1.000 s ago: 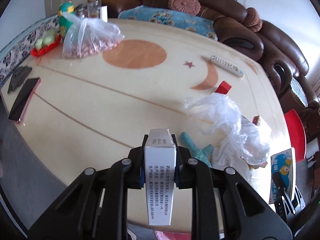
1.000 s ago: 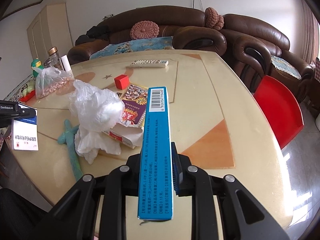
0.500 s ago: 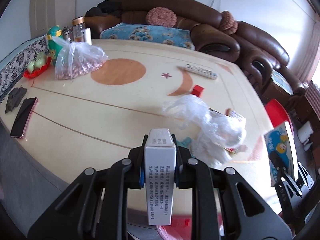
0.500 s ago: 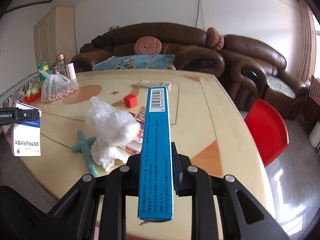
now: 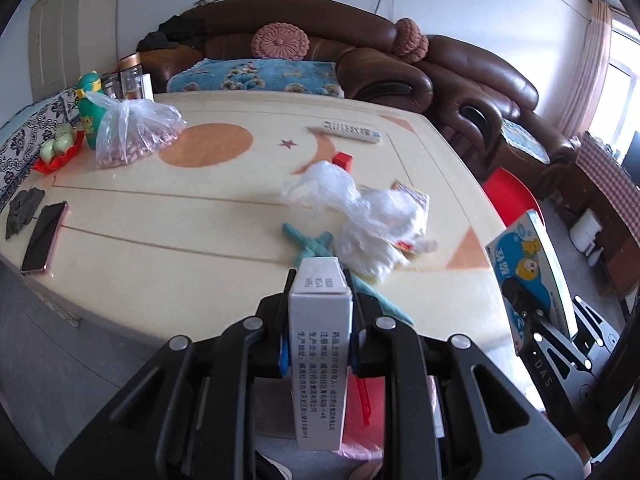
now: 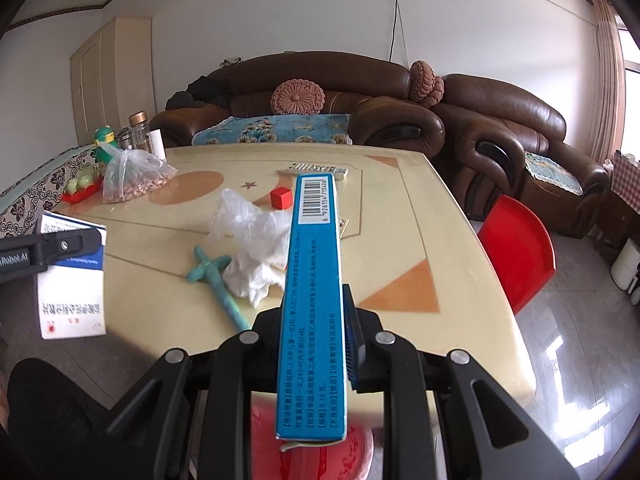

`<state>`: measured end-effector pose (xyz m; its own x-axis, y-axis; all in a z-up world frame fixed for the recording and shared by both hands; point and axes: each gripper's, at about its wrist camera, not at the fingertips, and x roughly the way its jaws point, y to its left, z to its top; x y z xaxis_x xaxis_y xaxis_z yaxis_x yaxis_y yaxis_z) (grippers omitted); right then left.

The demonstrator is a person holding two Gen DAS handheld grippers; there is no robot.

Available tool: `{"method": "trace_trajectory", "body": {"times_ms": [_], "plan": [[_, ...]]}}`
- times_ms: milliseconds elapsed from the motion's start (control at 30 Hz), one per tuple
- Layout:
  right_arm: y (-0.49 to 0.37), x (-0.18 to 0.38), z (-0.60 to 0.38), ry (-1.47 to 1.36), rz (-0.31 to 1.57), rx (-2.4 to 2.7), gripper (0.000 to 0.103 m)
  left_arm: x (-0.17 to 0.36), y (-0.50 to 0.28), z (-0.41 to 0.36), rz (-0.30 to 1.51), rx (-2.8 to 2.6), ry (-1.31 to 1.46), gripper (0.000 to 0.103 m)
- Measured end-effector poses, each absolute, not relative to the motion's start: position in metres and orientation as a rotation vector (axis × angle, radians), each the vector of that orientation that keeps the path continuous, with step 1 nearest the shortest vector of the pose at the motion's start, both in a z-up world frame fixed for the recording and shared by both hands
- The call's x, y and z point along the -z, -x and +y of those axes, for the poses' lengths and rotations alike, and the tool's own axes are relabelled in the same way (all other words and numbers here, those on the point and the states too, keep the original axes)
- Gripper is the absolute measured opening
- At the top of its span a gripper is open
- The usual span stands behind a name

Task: Collect trash
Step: 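Lift both boxes and carry them down toward the pink trash bin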

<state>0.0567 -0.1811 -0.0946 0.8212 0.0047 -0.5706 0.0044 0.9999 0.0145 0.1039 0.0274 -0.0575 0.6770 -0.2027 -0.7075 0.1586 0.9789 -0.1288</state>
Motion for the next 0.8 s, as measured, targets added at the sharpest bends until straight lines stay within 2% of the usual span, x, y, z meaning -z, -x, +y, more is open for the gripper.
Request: {"method": "trace_trajectory", "body": {"times_ms": [800], "plan": [[0.016,0.105,-0.165,-0.008,0.669,-0.018,0.022,0.08,-0.048,-0.008,0.827,0.319,-0.031,0.021]]}}
